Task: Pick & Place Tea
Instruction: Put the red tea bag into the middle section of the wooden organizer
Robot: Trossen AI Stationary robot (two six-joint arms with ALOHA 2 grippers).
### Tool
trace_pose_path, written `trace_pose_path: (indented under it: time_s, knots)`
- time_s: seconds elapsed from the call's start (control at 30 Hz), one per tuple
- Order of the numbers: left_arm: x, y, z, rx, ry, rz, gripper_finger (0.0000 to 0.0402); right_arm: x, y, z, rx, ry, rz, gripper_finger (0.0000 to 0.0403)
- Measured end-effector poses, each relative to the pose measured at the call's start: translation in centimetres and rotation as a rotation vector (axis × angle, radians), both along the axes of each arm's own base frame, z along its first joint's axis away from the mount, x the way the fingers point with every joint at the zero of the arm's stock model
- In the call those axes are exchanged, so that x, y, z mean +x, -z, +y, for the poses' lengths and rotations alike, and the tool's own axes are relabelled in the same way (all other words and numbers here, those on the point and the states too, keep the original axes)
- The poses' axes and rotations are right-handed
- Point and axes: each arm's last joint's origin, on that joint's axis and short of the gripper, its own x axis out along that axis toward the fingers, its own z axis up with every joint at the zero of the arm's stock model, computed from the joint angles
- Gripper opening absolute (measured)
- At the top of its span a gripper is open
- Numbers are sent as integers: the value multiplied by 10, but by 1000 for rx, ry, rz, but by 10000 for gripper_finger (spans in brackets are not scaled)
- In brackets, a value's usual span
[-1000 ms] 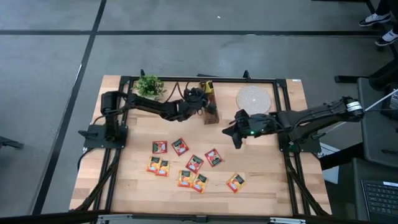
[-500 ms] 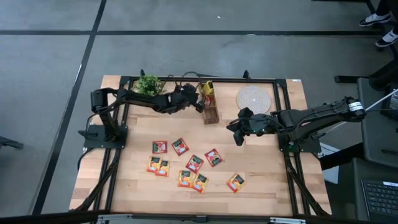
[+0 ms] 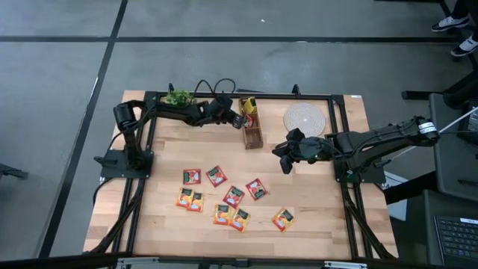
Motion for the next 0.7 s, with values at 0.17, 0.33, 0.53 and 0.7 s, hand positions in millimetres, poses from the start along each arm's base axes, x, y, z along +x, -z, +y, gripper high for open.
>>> trace_pose_path:
  time_s: [0.17,0.33,0.53,0.7]
  knots:
    - [6,13,-13,-68,13,19,2,0,0,-1,-19,29,-5,9]
    - [12,12,-22,-71,31,-3,2,0,0,-1,-19,29,-6,9]
    - [15,9,-24,-90,43,-50,2,0,0,-1,-19,29,-6,9]
    - [19,4,-23,-87,68,-126,1,0,0,-1,-19,29,-6,9]
